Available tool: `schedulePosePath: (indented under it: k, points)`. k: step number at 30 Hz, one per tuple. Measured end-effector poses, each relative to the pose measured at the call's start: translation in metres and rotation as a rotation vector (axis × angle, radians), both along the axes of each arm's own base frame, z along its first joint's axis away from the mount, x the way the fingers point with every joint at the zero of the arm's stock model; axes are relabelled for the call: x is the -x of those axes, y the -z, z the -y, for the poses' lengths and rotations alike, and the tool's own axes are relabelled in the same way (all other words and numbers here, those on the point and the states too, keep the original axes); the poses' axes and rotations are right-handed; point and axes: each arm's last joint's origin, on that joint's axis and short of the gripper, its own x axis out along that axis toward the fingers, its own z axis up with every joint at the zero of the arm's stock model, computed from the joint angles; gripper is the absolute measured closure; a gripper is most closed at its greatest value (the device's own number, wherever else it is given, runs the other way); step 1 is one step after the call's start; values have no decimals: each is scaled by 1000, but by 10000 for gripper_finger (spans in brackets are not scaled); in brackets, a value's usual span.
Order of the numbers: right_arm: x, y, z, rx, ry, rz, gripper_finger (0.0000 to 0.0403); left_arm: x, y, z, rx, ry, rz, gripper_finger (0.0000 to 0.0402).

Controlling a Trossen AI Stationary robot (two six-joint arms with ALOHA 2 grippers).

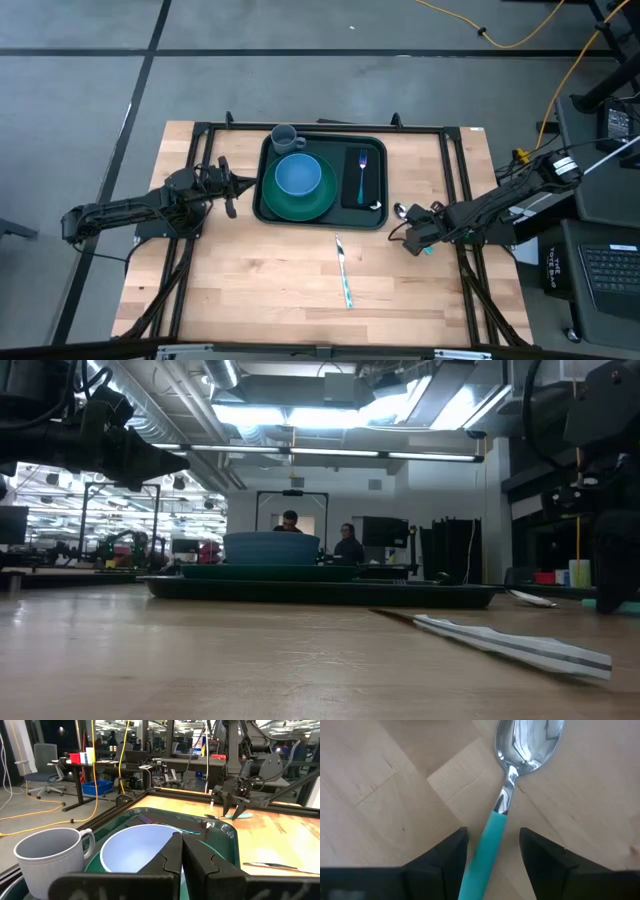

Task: Set up tray
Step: Put the blue spoon on the black napkin to the left of the blue fork

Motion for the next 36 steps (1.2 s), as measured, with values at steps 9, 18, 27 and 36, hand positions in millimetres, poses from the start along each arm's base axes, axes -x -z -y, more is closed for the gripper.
schedulePosePath:
  k: [9,18,27,36]
  points:
    - [-1,0,1,50,-12,18,216,0,0,0,0,0,0,398]
    - [-1,1,2,82,-5,31,216,0,0,0,0,1,0,398]
    - [-1,1,2,73,-7,23,234,0,0,0,0,0,0,398]
    - [0,1,1,30,42,23,342,0,0,0,0,0,0,398]
